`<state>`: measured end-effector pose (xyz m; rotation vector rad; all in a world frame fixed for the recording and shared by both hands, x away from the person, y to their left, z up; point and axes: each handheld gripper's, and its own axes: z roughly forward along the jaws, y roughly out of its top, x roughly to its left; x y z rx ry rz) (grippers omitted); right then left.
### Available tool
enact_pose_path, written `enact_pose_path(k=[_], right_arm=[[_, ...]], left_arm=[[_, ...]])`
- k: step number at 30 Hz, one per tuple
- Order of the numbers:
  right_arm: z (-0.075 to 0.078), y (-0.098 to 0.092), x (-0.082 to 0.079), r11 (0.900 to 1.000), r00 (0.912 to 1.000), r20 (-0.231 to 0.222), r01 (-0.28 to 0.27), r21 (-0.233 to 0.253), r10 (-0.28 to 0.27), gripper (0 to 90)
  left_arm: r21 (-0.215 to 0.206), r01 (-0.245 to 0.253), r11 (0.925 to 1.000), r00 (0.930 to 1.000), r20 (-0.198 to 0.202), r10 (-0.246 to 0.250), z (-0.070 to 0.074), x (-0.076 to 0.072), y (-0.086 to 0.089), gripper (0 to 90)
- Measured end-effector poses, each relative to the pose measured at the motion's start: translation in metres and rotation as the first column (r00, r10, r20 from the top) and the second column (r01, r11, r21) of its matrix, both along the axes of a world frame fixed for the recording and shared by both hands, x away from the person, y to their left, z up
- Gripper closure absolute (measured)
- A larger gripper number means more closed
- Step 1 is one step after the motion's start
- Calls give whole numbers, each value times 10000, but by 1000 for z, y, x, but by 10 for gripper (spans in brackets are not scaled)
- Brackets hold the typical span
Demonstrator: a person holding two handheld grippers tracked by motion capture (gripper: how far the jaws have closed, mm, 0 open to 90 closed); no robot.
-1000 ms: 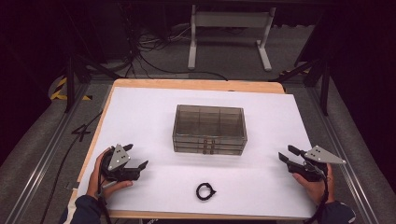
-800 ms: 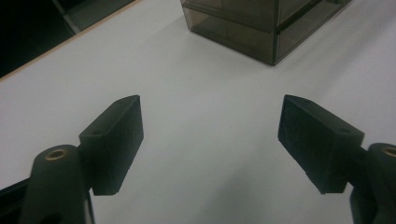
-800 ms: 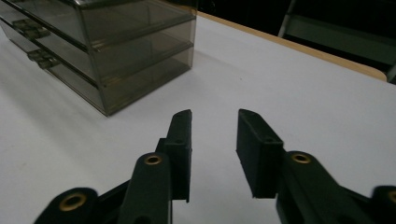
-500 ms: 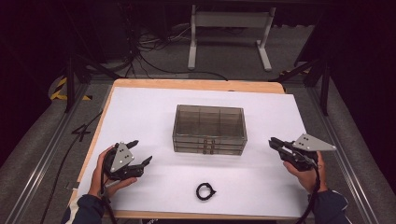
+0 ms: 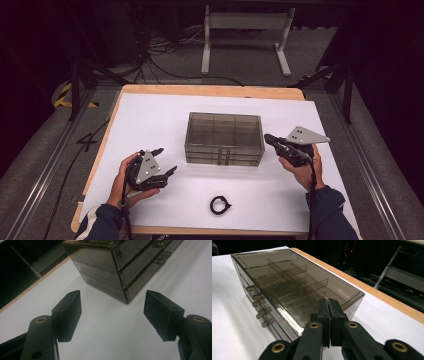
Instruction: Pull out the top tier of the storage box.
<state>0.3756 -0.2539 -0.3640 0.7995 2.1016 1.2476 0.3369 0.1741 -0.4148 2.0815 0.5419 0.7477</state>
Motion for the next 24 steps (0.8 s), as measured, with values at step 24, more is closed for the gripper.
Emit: enact_pose_path(k=[24], right_arm=[[-10,10,18,9974,9973,-262,693,175,-689,900]], left_arm=[[997,914,9908,9887,1096,-1022,6,7,-77,489]])
